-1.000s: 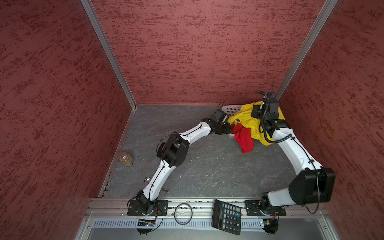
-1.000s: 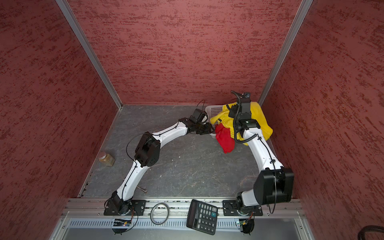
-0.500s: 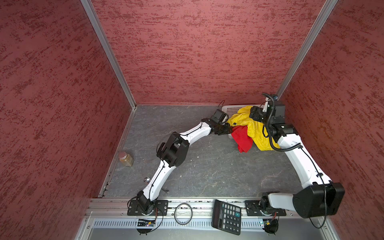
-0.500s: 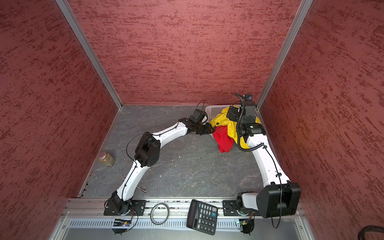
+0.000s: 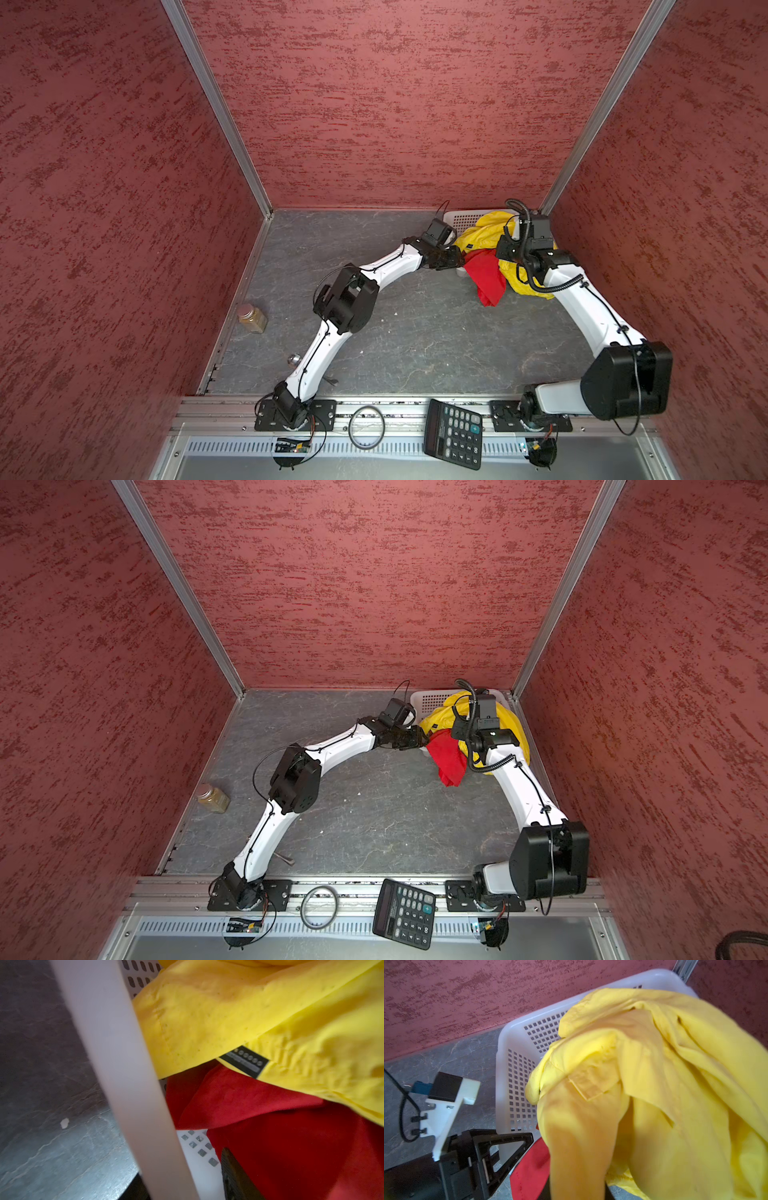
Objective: Fold and stack the shorts
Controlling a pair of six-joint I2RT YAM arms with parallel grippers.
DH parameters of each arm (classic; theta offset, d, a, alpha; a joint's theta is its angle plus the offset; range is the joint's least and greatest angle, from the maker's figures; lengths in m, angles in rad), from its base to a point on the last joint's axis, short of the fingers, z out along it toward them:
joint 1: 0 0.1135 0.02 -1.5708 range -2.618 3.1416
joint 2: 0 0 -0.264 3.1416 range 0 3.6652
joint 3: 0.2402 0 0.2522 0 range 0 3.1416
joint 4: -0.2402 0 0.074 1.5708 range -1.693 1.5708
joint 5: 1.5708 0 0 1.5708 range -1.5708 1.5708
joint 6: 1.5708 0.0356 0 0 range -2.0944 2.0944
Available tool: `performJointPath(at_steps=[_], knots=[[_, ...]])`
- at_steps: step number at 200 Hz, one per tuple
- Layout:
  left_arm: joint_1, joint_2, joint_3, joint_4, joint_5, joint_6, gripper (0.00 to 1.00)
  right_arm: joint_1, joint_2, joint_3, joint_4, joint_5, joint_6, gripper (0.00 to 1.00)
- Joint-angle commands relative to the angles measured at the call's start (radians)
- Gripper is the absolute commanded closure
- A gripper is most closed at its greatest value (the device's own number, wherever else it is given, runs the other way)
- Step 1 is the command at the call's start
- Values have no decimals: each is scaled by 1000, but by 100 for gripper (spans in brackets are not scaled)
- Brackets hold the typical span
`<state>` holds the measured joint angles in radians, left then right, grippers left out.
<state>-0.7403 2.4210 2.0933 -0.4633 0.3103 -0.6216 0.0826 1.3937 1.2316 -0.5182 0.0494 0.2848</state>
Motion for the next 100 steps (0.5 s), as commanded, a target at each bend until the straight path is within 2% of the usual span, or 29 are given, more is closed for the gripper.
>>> performJointPath(at_steps=[1, 13, 35, 64, 100], knots=[[-1, -15, -14, -10, -4, -1, 51, 2, -19, 144, 8, 63, -20, 97], [-1, -15, -14, -8, -3, -3, 51, 0, -16, 214, 2, 87, -26, 100], [-1, -14, -13, -3, 1, -5, 51, 1, -5, 350, 6, 115, -29, 99], [0, -16, -24, -2, 6, -5, 51, -1, 20, 428, 27, 146, -32, 97], [2, -19, -26, 3, 20, -6, 51, 1, 81, 647, 19, 96, -54, 99]])
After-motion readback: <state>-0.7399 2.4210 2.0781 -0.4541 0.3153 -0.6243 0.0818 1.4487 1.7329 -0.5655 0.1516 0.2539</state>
